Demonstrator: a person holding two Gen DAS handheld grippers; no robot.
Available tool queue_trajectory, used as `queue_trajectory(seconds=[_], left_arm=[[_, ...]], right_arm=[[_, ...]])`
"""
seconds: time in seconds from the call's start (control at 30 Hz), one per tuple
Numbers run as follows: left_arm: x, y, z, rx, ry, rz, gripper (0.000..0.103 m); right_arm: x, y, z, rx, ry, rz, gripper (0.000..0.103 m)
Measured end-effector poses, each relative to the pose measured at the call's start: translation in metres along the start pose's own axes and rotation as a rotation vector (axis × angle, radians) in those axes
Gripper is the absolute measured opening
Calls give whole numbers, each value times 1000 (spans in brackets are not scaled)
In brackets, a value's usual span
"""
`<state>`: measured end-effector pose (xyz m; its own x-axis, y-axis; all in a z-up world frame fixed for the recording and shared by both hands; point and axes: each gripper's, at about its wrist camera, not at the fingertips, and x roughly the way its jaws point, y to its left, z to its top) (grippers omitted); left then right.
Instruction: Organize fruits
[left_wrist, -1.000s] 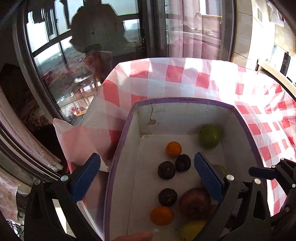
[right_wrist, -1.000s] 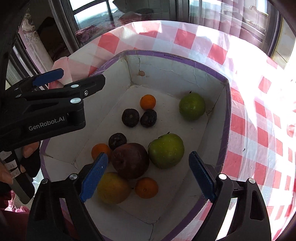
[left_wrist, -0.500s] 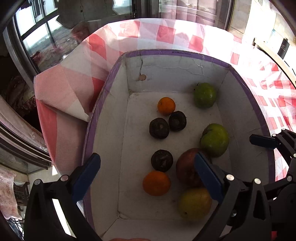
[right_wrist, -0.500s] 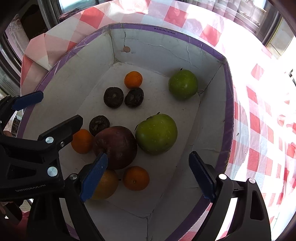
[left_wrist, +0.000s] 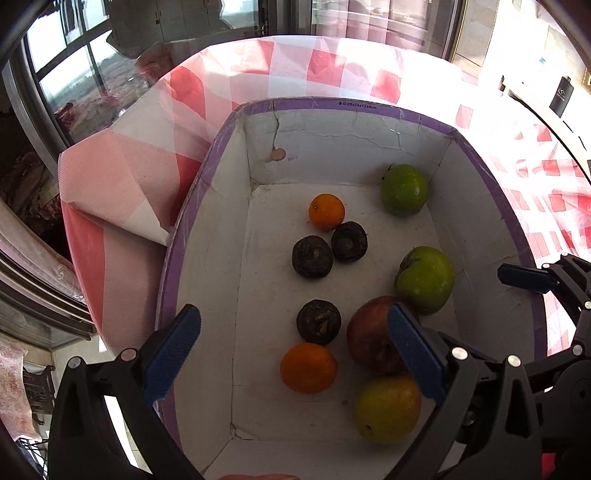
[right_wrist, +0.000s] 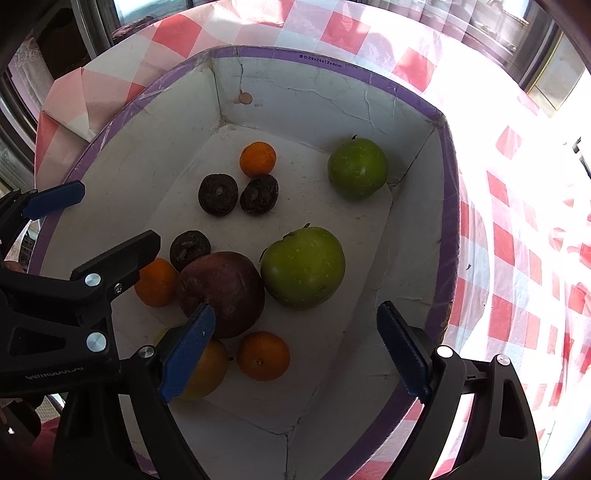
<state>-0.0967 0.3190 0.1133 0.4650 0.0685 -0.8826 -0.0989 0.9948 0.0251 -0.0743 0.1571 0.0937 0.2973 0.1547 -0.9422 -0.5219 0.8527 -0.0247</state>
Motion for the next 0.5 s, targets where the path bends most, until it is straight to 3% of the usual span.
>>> queue_trajectory(seconds=[0.2, 0.5], left_arm=[[4, 6, 0, -33, 29, -49, 101], [4, 1, -2, -18, 33, -35, 101]], right_arm=[[3, 4, 0, -29, 10, -27, 86], [4, 3, 0, -32, 9, -30, 86]])
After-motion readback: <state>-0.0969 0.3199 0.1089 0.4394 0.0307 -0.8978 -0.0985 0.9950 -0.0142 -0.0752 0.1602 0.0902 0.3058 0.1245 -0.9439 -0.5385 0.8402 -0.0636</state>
